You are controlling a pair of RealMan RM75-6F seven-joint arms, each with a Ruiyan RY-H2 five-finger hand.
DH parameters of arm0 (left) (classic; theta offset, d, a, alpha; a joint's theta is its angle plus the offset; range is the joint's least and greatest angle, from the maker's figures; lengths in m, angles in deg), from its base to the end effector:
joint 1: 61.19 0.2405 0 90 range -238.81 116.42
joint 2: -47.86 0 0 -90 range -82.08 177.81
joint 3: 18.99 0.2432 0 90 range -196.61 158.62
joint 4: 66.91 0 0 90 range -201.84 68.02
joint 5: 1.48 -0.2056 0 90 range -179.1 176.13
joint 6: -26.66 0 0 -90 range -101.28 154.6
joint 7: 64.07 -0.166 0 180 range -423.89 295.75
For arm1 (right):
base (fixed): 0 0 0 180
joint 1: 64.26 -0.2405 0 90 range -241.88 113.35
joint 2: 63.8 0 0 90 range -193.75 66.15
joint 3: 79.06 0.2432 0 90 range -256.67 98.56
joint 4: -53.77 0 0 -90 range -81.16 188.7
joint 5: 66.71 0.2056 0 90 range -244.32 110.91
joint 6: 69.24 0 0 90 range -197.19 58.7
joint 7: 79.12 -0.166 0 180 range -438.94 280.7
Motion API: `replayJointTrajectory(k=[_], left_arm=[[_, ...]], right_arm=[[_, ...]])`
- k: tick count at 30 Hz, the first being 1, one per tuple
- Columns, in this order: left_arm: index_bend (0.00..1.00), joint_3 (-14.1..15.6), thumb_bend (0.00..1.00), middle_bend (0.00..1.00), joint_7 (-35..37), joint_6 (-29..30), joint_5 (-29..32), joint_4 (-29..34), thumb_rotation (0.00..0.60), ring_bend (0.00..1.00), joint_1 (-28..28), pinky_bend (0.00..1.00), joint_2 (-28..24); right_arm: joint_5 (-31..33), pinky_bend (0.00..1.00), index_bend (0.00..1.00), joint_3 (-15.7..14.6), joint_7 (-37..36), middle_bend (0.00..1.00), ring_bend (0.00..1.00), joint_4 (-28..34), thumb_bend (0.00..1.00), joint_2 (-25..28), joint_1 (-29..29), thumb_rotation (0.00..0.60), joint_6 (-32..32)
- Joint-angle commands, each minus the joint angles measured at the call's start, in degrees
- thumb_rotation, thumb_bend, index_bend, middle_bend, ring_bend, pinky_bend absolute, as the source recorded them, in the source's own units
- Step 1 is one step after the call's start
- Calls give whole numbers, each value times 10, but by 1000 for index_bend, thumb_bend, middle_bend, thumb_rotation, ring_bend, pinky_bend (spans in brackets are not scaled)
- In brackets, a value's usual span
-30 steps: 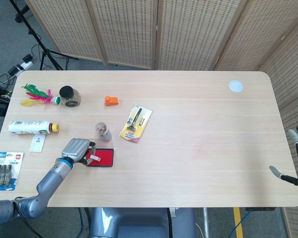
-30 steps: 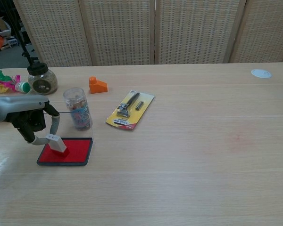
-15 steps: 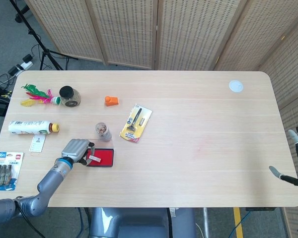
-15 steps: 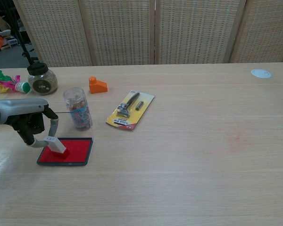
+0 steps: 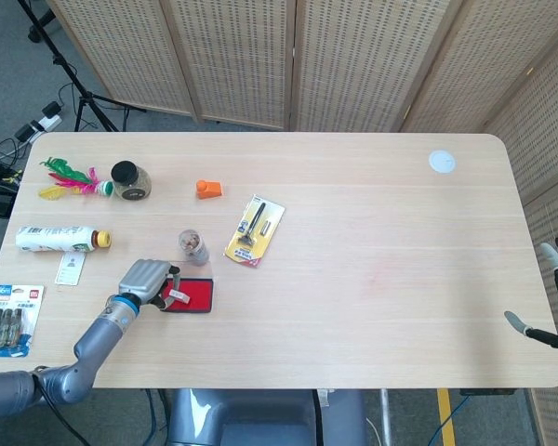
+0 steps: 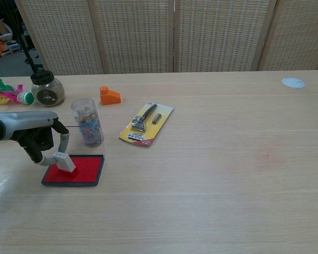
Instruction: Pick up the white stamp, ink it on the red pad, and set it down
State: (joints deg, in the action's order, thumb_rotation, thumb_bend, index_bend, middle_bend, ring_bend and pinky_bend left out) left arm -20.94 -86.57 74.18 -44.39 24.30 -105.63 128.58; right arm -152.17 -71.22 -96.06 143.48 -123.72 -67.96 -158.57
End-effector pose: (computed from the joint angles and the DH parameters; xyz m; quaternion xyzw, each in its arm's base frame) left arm -0.2003 0.3283 -0.0193 -0.7353 -0.4971 -0.2195 0.4050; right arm -0.3014 -0.2121 0.2112 0.5228 -0.3910 0.4884 0.5791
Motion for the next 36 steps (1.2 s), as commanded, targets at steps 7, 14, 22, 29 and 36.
replayJointTrajectory(k=[7,14,22,29,36], left_arm=[[635,4,377,1000,-27,14,18,5,600,1000,-9,1000,7],[636,8,376,1000,-41,17,34,5,600,1000,-14,1000,11],[637,6,376,1000,-34,20,31,1,600,1000,-13,1000,14],[637,-1,376,1000,-22,31,21,40,600,1000,-6,1000,-21],[638,-7,375,1000,-11,38,16,91,600,1000,-1,1000,-81]], right_arm=[[-1,0,0,0,-2,0,0,0,0,0,1,600,-2],[-2,0,0,0,-3,0,0,-1,0,0,1,600,-2],[-2,0,0,-1,-2,0,0,-1,0,0,1,600,-2],[-2,0,0,-1,-2,0,0,-1,0,0,2,600,-3],[-5,0,0,-2,1,0,0,0,0,-1,2,600,-5]])
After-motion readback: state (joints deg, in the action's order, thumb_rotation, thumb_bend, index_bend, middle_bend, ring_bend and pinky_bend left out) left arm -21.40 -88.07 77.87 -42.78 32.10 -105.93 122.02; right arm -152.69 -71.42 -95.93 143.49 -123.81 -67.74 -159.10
